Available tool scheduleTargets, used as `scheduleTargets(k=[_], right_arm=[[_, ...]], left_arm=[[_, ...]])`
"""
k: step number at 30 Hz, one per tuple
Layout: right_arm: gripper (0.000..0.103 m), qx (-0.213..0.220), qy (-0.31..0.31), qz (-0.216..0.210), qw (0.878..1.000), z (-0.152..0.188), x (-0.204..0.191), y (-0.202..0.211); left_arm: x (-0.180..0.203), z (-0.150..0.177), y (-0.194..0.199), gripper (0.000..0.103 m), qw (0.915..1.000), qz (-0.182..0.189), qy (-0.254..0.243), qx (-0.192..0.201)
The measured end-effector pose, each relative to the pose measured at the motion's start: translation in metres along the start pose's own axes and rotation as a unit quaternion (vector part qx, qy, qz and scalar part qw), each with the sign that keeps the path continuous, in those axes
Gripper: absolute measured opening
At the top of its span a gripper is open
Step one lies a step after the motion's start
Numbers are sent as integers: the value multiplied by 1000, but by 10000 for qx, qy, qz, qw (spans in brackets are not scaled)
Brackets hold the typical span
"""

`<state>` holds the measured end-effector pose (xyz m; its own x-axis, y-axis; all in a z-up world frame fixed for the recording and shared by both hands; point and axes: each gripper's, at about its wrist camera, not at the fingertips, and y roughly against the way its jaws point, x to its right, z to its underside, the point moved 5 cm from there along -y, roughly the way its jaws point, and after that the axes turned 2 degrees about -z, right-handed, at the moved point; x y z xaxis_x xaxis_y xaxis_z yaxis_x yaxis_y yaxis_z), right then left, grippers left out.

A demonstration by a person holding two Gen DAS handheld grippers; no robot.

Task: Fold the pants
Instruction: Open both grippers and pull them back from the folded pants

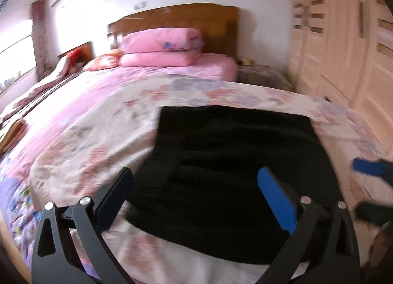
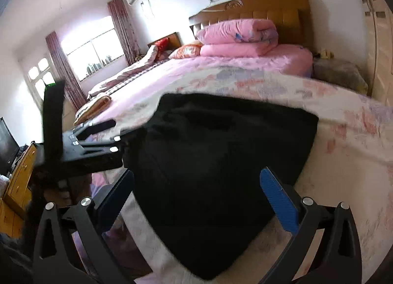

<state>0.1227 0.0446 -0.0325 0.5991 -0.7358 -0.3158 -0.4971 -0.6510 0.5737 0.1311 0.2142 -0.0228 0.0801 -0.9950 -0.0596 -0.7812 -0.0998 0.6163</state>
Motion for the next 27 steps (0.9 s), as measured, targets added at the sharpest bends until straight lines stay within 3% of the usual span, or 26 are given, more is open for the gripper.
scheduleTargets(k=[1,3,4,6,8,9,12,13,16,20,27], right_arm=[[99,-266,-76,-126,9995,14,2,-11],[99,-544,-98,117,9984,33,11,-25],[99,-469,47,375,9982,38,11,-24],[99,-472,87,471,9977,39,6,-16],[99,-188,-21,450,9988,34,2,10],[99,-36,-30,529,9986,33,1,20],[99,522,-115,1067,9929,35,-3,58],[99,690,-207,1266,9893,39,-6,70],[99,997,-295,1603,9816,59,-15,89],[99,1100,48,2062,9723,89,-33,99],[99,1247,639,2540,9570,96,-45,100]], left_arm=[[8,5,-4,102,9999,13,-111,-68],[19,21,-21,102,9991,-65,-295,-305],[21,24,-21,102,9992,-132,-338,-158],[21,23,-11,102,9992,-194,-344,-76],[14,15,10,102,9997,-155,-110,135],[10,10,30,102,9988,-140,-13,461],[5,8,83,102,9921,-272,88,1218],[6,10,93,102,9914,-295,116,1271],[11,31,106,102,9934,-348,272,1058],[26,70,104,102,9963,-311,294,749],[48,110,95,102,9985,-270,228,430]])
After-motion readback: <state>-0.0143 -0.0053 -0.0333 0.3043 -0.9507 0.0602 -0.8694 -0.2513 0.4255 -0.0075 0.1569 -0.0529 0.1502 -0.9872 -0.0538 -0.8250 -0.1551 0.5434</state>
